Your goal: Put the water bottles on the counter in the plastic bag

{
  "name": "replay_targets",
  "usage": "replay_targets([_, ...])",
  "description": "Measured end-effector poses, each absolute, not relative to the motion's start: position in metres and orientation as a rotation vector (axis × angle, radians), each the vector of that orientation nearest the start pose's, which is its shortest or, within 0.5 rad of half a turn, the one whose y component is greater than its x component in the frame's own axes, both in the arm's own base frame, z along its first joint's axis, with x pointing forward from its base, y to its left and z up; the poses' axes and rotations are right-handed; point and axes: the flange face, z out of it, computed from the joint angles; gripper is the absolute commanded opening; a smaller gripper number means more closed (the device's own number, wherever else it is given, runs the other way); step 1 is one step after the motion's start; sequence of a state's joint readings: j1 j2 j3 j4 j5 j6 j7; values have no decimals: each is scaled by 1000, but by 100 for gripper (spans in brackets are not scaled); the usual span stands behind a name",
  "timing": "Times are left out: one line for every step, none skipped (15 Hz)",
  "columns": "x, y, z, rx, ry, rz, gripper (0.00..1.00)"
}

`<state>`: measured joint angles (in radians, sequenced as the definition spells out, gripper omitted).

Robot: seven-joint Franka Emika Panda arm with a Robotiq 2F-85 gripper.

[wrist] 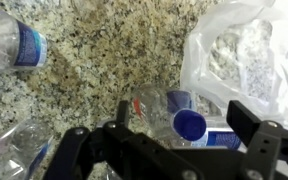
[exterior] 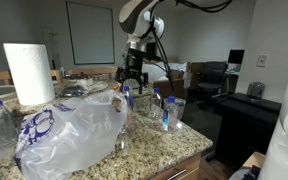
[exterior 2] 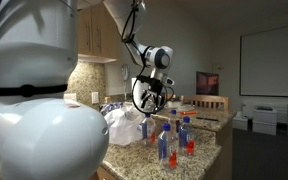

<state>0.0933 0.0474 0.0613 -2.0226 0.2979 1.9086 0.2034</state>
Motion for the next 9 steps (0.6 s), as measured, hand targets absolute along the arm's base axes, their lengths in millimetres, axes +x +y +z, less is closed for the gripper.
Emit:
replay_targets([537, 104, 419, -2873, 246, 294, 100])
replay_targets([540, 102, 421, -2871, 252, 288, 100])
replay_targets([541, 99, 422, -2870, 258, 284, 100])
replay_targets([542, 99, 422, -2870, 259, 283, 100])
replay_targets([542, 99, 422, -2870, 259, 283, 100])
replay_targets([542, 99, 422, -2870, 259, 283, 100])
replay_targets([542, 99, 422, -2866, 261, 285, 100])
replay_targets([541, 98, 420, -2861, 268, 290, 100])
replay_targets([541, 96, 418, -2858, 276, 295, 100])
